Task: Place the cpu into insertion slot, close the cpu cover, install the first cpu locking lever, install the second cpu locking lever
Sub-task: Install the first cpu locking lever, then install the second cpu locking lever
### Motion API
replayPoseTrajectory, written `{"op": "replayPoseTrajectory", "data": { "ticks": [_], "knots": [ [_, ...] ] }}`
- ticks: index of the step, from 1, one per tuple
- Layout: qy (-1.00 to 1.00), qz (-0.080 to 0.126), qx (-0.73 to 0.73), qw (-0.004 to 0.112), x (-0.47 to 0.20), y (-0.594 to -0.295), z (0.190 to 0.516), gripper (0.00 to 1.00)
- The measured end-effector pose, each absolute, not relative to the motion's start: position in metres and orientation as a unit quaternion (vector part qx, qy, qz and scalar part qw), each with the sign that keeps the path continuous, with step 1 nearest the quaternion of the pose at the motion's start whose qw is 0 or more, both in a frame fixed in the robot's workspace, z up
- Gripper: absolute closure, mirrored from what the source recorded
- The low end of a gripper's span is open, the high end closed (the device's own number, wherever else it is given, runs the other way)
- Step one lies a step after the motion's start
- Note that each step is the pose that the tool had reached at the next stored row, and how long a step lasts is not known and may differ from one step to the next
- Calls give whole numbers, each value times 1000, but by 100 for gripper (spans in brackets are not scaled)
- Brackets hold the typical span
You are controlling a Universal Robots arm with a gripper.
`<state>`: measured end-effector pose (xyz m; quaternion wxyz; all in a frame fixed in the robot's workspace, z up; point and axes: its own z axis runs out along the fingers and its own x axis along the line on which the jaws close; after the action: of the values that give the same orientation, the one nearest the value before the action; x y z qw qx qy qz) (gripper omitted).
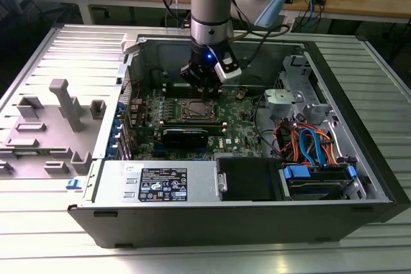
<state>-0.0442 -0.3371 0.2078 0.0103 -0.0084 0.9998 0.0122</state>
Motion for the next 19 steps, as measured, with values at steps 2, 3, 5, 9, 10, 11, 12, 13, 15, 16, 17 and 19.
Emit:
{"op": "replayPoseTrajectory", "data": {
  "ticks": [2, 3, 5, 9, 10, 11, 12, 13, 15, 16, 17, 19],
  "knots": [
    [1000, 12, -8, 10, -44, -337, 210, 89],
    [1000, 12, -8, 10, -44, -337, 210, 89],
    [1000, 12, -8, 10, -44, -337, 210, 89],
    [1000, 11, -8, 10, -44, -337, 210, 89],
    [1000, 11, -8, 10, -44, -338, 210, 89],
    [1000, 11, -8, 10, -44, -338, 210, 89],
    [1000, 11, -8, 10, -44, -338, 210, 89],
    [1000, 11, -8, 10, -44, -338, 210, 89],
    [1000, 11, -8, 10, -44, -338, 210, 89],
    [1000, 11, -8, 10, -44, -338, 210, 89],
    [1000, 11, -8, 10, -44, -338, 210, 89],
    [1000, 11, -8, 10, -44, -338, 210, 89]
  ]
}}
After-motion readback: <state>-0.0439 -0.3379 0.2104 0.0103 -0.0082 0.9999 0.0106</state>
